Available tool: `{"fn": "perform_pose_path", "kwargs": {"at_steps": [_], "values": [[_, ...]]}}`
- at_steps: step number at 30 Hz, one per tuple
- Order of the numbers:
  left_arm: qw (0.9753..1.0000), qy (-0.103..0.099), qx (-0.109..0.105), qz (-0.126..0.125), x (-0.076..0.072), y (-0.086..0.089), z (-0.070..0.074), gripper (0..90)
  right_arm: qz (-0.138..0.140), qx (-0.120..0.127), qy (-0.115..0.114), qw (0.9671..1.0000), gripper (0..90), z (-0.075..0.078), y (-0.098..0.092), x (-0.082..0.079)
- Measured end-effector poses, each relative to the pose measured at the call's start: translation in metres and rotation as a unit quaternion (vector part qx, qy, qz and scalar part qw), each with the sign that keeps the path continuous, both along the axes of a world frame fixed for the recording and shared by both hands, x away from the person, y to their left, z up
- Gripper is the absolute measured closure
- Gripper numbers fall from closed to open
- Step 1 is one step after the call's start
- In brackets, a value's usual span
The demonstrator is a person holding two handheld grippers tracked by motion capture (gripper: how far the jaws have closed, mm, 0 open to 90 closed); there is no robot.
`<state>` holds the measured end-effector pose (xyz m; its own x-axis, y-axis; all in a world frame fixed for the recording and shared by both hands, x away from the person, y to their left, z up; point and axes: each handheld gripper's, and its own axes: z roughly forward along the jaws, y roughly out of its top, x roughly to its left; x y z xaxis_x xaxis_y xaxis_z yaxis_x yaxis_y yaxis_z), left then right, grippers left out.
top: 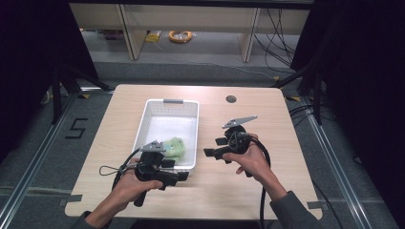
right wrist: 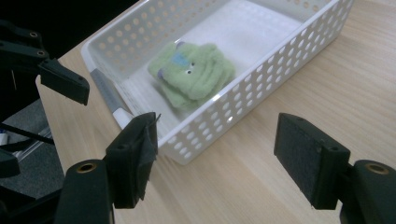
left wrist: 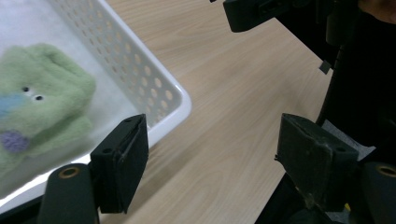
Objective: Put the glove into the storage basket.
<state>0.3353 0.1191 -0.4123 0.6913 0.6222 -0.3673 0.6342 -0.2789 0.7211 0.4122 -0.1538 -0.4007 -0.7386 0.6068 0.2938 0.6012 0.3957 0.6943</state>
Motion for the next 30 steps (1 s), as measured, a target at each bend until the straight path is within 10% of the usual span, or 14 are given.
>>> {"fn": "perform_pose_path", "kwargs": {"at_steps": [9,30], "values": [[0.9988,-0.034,0.026,-0.023,-0.014,-0.009,-0.009,23.6,-0.012,0.010,-0.008,0.9998,31.0,-0.001,-0.014,-0.017],[0.9977,-0.057,0.000,-0.037,-0.041,-0.013,-0.043,16.1,-0.016,0.035,-0.052,0.9979,28.0,-0.023,-0.035,-0.058]]}}
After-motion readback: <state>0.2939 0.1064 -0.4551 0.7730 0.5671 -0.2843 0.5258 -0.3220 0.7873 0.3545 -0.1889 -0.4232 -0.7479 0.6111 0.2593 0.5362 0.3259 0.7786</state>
